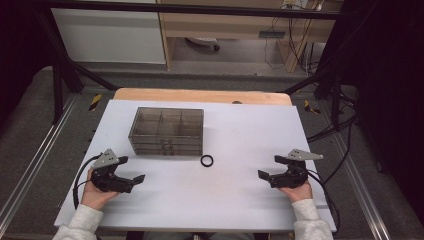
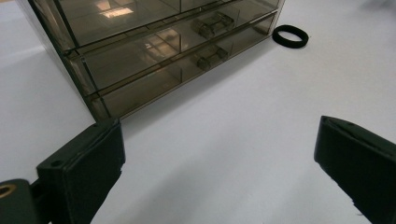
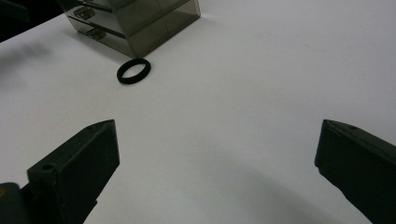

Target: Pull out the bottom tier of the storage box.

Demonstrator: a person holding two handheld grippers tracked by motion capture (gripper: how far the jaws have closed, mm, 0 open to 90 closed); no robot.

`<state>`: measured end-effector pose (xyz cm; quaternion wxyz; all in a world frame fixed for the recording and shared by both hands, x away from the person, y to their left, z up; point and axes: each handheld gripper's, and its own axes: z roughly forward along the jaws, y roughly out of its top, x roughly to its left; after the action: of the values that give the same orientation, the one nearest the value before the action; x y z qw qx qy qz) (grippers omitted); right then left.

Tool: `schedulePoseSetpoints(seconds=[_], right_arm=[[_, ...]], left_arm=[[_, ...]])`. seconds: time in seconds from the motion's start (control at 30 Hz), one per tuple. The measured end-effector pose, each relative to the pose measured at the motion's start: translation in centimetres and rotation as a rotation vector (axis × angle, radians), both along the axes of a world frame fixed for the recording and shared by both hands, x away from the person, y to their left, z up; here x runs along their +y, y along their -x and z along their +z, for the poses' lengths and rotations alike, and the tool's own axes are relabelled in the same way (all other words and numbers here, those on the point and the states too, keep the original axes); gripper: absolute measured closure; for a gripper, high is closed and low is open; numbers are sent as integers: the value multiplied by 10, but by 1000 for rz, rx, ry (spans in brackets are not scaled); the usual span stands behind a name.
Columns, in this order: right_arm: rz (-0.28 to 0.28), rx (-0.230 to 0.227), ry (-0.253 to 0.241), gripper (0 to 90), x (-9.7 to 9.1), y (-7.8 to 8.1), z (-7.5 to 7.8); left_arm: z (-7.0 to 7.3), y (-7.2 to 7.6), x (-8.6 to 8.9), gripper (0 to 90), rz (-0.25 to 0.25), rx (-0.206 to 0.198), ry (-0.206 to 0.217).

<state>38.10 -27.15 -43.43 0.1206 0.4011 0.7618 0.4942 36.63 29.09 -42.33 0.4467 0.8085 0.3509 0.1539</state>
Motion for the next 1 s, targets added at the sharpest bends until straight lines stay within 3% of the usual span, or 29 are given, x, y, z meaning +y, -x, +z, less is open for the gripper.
schedulePoseSetpoints(seconds=[1.0], right_arm=[[0,1,15,3,1,0,-1]], left_arm=[[8,-2,-14,16,-55,-41,-107]])
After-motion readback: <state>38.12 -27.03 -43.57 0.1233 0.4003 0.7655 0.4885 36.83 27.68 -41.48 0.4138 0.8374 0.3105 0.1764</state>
